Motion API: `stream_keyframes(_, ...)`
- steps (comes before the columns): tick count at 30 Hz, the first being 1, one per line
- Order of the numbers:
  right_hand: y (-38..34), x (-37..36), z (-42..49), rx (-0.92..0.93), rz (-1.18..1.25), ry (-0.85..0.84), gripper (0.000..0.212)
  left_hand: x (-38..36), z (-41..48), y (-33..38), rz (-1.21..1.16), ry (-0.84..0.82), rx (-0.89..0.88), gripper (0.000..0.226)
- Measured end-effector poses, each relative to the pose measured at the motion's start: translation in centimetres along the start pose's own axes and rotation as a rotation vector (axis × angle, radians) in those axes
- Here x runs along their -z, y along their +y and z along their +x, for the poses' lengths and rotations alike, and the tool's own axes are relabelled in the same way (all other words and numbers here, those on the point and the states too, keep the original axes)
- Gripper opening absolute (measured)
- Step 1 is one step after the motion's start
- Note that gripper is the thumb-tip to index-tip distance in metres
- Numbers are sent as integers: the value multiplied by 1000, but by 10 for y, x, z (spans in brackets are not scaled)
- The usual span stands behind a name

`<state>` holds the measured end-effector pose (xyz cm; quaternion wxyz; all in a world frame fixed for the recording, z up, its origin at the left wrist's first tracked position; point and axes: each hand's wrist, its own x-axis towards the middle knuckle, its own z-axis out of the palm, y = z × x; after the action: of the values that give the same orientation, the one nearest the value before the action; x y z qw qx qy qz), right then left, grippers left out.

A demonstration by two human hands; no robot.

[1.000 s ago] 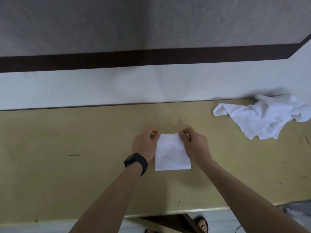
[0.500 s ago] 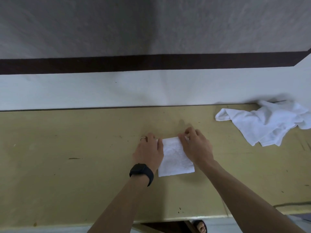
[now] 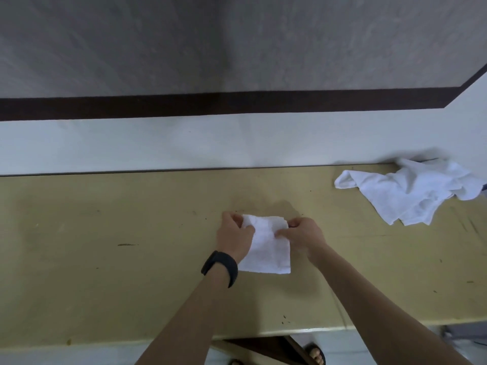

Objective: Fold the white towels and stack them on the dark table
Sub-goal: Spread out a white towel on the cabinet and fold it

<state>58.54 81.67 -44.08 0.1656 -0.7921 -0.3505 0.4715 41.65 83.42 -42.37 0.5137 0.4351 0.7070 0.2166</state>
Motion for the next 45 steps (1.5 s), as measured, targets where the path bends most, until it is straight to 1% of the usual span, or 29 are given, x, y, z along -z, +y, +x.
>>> stream_keyframes(2, -4, 3, -11, 51, 57, -24, 20, 17, -9, 2, -87, -52, -2, 32)
stream_keyframes(3, -11, 5, -20, 97, 97, -37, 22, 28, -15, 4, -95, -92, -12, 38)
stream_keyframes(5, -31, 11, -40, 206, 153, -78, 18, 53, -28, 12, -58, -162, -67, 45)
stream_keyframes(6, -46, 15, -52, 260, 137, -100, 14, 68, -36, 17, -22, -182, -107, 46)
stream_keyframes(9, -94, 28, -92, 474, 1, -133, 15, 114, -62, 39, 77, -180, -237, 44)
stream_keyframes(11, -134, 38, -130, 629, -163, -119, 15, 151, -88, 61, 145, -159, -333, 42)
stream_keyframes(13, -171, 46, -170, 736, -261, -142, 17, 188, -120, 82, 223, -111, -406, 37)
stream_keyframes(17, -243, 46, -247, 901, -344, -226, 19, 267, -195, 114, 299, 59, -485, 28)
stream_keyframes(20, -288, 26, -309, 1029, -383, -291, 24, 324, -257, 117, 313, 190, -496, 12)
stream_keyframes(23, -323, -13, -367, 1152, -442, -356, 27, 377, -314, 102, 292, 353, -491, 10)
stream_keyframes(25, -344, -49, -408, 1246, -488, -436, 28, 411, -351, 80, 202, 461, -440, 17)
stream_keyframes(27, -361, -88, -450, 1334, -543, -518, 26, 442, -388, 56, 164, 581, -400, 20)
stream_keyframes(29, -372, -134, -501, 1423, -612, -595, 25, 475, -431, 25, 146, 764, -357, 13)
stream_keyframes(31, -377, -183, -555, 1495, -655, -684, 24, 506, -476, -9, 133, 898, -323, 9)
stream_keyframes(35, -373, -280, -665, 1661, -737, -824, 24, 564, -563, -82, 83, 1076, -221, 14)
stream_keyframes(39, -360, -377, -776, 1825, -821, -930, 25, 627, -645, -157, 98, 1292, -107, 8)
stream_keyframes(42, -347, -436, -857, 1903, -838, -1016, 25, 662, -710, -204, 130, 1369, -42, 2)
stream_keyframes(45, -326, -486, -933, 1988, -857, -1105, 24, 688, -769, -253, 121, 1452, 37, 11)
